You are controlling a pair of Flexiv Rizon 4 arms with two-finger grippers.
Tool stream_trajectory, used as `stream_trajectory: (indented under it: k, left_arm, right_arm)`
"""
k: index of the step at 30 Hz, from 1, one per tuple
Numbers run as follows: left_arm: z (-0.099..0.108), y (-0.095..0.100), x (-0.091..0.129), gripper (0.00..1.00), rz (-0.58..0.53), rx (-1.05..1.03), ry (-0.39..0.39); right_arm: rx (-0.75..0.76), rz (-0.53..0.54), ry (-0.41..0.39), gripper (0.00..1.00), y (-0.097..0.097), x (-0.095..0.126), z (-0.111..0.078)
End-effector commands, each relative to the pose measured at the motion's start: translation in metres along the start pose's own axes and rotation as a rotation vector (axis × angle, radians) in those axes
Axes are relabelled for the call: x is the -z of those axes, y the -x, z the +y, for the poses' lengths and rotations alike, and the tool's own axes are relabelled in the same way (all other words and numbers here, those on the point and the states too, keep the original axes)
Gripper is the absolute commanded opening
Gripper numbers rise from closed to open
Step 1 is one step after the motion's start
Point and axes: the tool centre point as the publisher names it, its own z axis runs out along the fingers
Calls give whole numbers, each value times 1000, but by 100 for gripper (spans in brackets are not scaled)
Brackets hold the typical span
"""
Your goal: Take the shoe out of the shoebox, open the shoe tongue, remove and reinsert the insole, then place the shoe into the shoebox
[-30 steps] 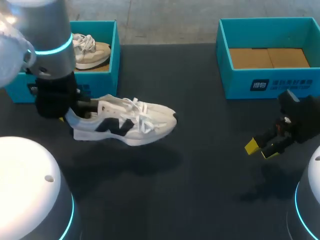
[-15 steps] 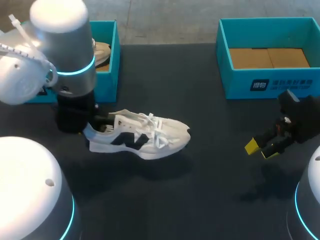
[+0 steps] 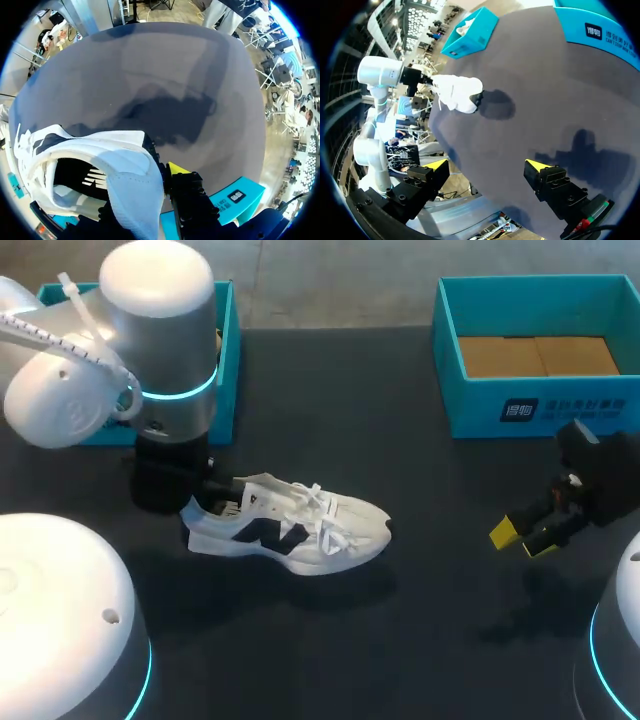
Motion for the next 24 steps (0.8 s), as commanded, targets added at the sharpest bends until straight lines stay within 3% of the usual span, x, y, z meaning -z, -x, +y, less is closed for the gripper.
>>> stream_trajectory:
  k: [1, 6, 10, 24]
  left_arm:
    - [2, 1, 1, 0, 0, 0, -2]
    - [-11, 23, -9, 0, -40, 1, -70]
    - [-20, 40, -16, 0, -39, 7, -78]
    - [-12, 70, -44, 0, -39, 77, -112]
  right_arm:
    - [-1, -2, 0, 100, 0, 0, -1]
    - [-1, -2, 0, 100, 0, 0, -1]
    - [-1, -2, 0, 100, 0, 0, -1]
    - [-1, -2, 0, 100, 0, 0, -1]
